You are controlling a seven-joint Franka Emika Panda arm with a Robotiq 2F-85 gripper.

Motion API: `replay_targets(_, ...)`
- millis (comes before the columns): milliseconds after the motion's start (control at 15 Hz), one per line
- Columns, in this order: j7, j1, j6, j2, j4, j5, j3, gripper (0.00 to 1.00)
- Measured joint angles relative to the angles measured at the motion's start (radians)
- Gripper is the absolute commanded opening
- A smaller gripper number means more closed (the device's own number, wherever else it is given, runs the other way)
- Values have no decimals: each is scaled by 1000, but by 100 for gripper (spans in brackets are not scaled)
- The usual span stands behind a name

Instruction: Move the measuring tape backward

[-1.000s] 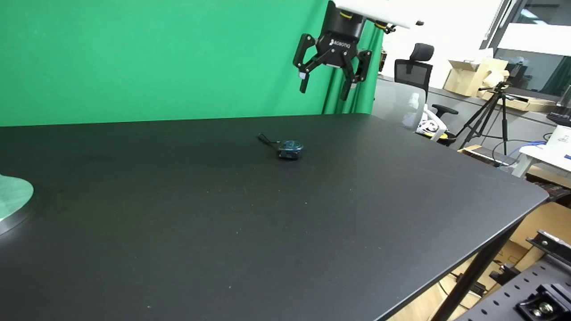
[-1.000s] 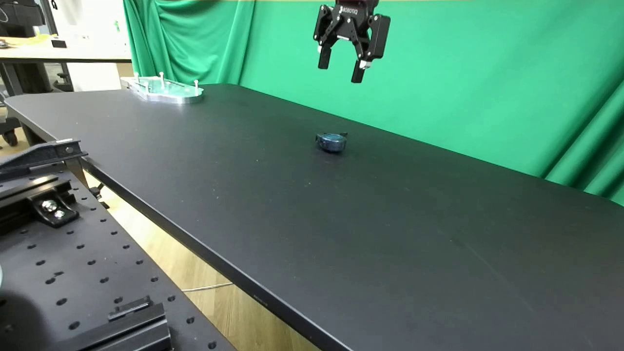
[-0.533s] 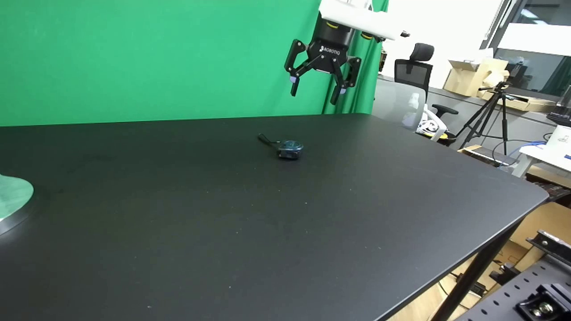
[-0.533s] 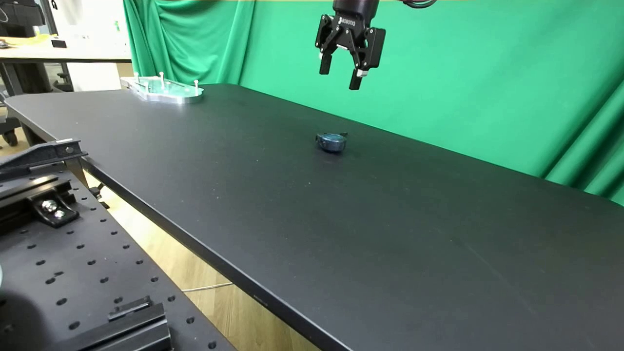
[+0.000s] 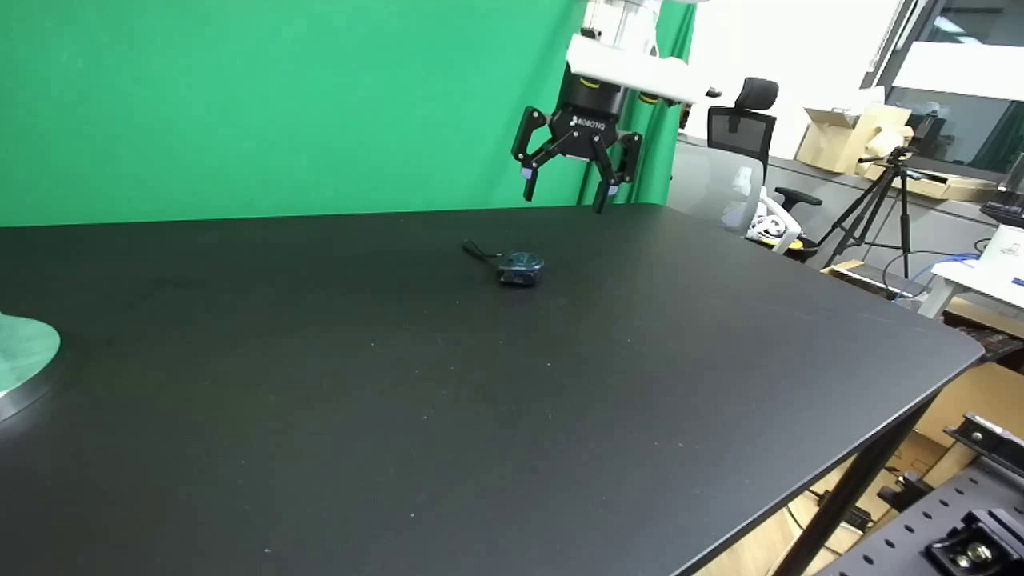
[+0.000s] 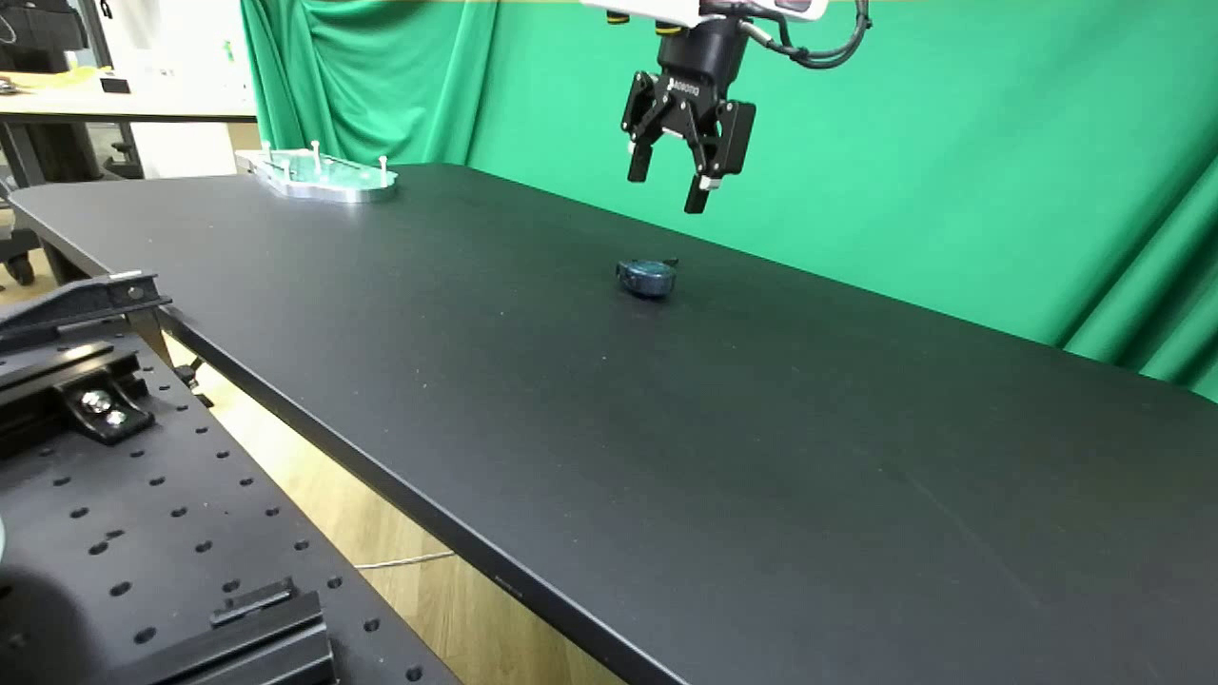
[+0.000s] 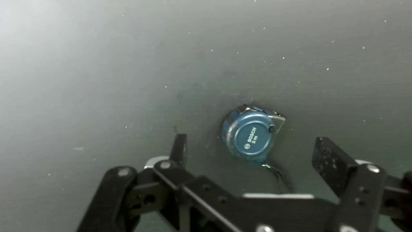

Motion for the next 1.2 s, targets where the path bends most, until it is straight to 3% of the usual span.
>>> replay_targets(533,-3,-5,-73,229,226,-13,-13,100)
replay_targets(1200,-3,24,-175,328,341,-13,-4,100)
